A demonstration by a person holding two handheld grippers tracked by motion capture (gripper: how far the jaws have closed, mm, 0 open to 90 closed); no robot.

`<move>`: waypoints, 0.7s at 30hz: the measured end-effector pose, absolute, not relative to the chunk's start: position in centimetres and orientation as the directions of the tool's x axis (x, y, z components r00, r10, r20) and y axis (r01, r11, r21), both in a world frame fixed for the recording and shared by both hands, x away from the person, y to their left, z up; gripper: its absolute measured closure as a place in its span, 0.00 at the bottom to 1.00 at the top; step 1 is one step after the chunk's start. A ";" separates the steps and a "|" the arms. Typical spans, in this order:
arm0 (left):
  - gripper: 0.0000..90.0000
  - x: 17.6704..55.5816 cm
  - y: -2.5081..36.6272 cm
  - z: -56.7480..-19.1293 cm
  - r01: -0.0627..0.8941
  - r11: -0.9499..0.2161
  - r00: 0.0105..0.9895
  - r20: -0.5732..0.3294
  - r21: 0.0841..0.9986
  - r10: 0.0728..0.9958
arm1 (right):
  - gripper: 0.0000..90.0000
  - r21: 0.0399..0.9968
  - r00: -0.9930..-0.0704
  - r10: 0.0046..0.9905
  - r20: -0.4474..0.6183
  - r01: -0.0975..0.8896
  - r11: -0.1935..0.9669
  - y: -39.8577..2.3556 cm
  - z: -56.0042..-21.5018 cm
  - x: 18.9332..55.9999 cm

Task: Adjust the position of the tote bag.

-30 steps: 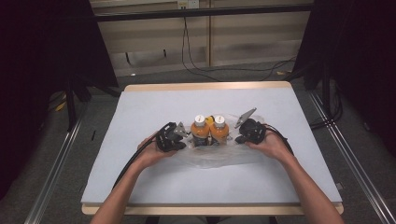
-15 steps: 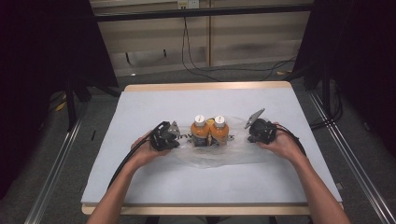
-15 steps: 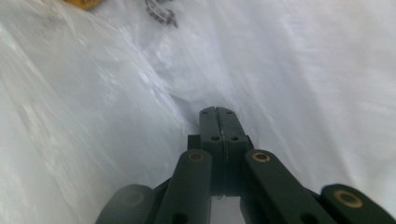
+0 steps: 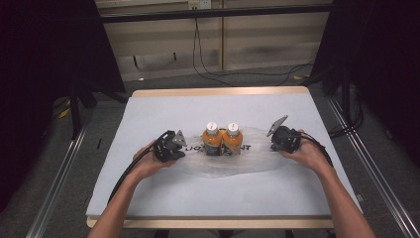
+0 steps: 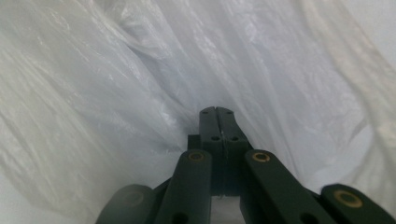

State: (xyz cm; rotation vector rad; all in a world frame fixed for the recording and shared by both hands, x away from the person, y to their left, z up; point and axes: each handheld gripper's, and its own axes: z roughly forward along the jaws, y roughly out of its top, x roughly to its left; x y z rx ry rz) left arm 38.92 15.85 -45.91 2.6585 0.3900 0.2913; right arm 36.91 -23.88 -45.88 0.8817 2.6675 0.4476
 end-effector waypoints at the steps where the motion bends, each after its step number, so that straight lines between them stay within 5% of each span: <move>1: 1.00 38.9 16.0 -45.9 0.227 -0.864 0.939 0.135 0.450 0.317 | 1.00 0.379 -0.769 0.616 -0.174 0.525 0.762 -24.0 -45.9 36.9; 21: 1.00 38.0 18.2 -46.0 0.243 -0.845 0.934 0.119 0.476 0.336 | 1.00 0.419 -0.752 0.634 -0.179 0.525 0.741 -26.3 -46.1 35.2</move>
